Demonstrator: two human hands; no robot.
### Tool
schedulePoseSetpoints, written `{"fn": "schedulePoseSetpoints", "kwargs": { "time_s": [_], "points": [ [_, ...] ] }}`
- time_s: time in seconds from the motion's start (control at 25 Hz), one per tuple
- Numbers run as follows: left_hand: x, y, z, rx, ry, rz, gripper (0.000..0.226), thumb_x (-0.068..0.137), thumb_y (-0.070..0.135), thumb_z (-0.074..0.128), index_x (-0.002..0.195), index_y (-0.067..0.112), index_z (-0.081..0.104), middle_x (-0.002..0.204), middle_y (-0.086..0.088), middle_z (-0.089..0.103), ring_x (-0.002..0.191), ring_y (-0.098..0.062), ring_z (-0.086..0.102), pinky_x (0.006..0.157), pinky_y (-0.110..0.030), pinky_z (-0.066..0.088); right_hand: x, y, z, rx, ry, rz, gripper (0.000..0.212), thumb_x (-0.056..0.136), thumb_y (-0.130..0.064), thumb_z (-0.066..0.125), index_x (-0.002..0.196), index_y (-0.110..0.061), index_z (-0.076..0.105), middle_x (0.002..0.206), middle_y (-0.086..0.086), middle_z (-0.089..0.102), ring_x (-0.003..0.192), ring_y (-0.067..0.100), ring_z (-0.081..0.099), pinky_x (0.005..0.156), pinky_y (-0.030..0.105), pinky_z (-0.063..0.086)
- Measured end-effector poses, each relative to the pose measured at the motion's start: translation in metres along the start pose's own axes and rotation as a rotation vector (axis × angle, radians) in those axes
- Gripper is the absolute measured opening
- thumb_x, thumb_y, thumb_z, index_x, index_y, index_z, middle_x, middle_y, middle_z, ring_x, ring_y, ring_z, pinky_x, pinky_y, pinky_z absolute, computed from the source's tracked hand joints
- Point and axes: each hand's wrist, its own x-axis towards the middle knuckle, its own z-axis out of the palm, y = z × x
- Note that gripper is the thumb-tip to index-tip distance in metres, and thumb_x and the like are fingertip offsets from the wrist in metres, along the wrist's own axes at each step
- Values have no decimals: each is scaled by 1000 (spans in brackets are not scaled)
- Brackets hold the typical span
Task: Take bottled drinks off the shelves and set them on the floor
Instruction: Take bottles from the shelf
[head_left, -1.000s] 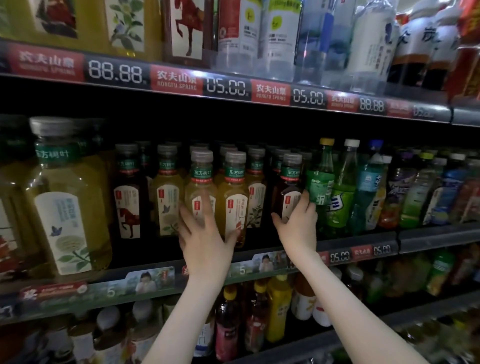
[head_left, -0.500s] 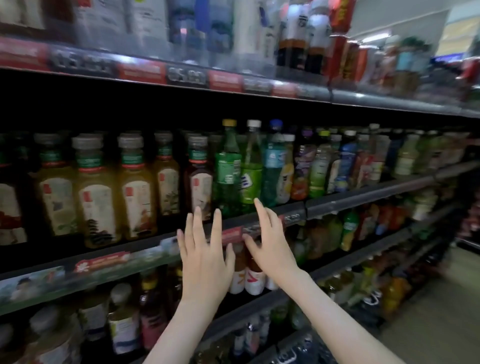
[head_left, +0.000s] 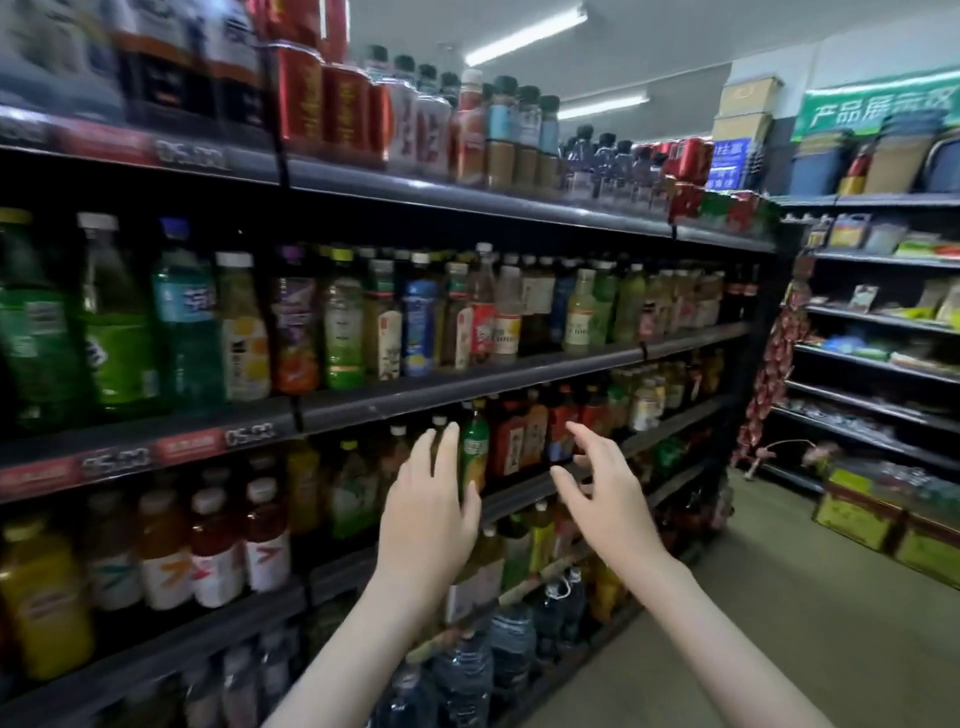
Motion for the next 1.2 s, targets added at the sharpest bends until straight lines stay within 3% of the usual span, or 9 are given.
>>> {"fn": "schedulePoseSetpoints", "kwargs": {
  "time_s": [0.16,0.32,0.48,0.68,0.76,0.88,1.04,1.2],
  "points": [
    [15,41,42,32,-50,-28,60,96,35,47,149,21,24,151,-6,29,130,-21,40,94,-30,47,19,63,-46,24,-12,5,56,96,-27,55,146,-27,32,137,-9,38,119,4,42,97,33,48],
    [43,18,65,196,28,-93,63,93,34,51,149,19,27,146,-13,38,131,-27,41,102,-36,39,47,101,-36,76,-68,-38,62,95,-29,54,149,-31,23,137,-9,35,123,7,41,96,25,43],
    [92,-18,84,396,62,-201,69,93,37,48,151,21,16,149,-15,31,137,-30,29,114,-43,23,98,121,-9,77,-126,-126,68,96,-30,53,150,-37,13,146,-5,27,134,13,31,98,20,32],
    [188,-72,106,541,177,-318,75,91,39,51,152,21,11,153,-20,22,143,-36,9,113,-57,3,200,128,28,84,-123,-263,69,96,-30,54,152,-34,13,150,-4,24,137,10,22,101,17,25],
    [224,-91,115,581,226,-328,76,91,39,52,152,21,11,153,-23,20,143,-38,4,111,-60,-2,244,126,46,89,-153,-307,70,96,-30,55,152,-35,12,151,-3,23,139,11,17,107,23,24],
    [266,-116,126,653,347,-298,76,87,30,59,151,18,19,146,-30,30,141,-41,12,108,-64,-2,295,123,77,126,-160,-382,73,96,-31,55,152,-36,8,152,-2,22,140,10,12,111,29,24],
    [295,-131,137,713,454,-317,66,88,29,47,149,17,24,139,-36,36,139,-41,16,109,-55,-15,336,112,120,134,-132,-496,78,94,-33,57,152,-35,4,154,6,22,141,19,11,115,36,18],
    [306,-134,142,745,535,-358,66,81,24,45,145,18,33,131,-35,42,134,-37,21,108,-55,-1,369,85,153,61,-37,-634,79,91,-33,61,152,-31,10,147,19,34,134,33,27,108,52,30]
  ]
}}
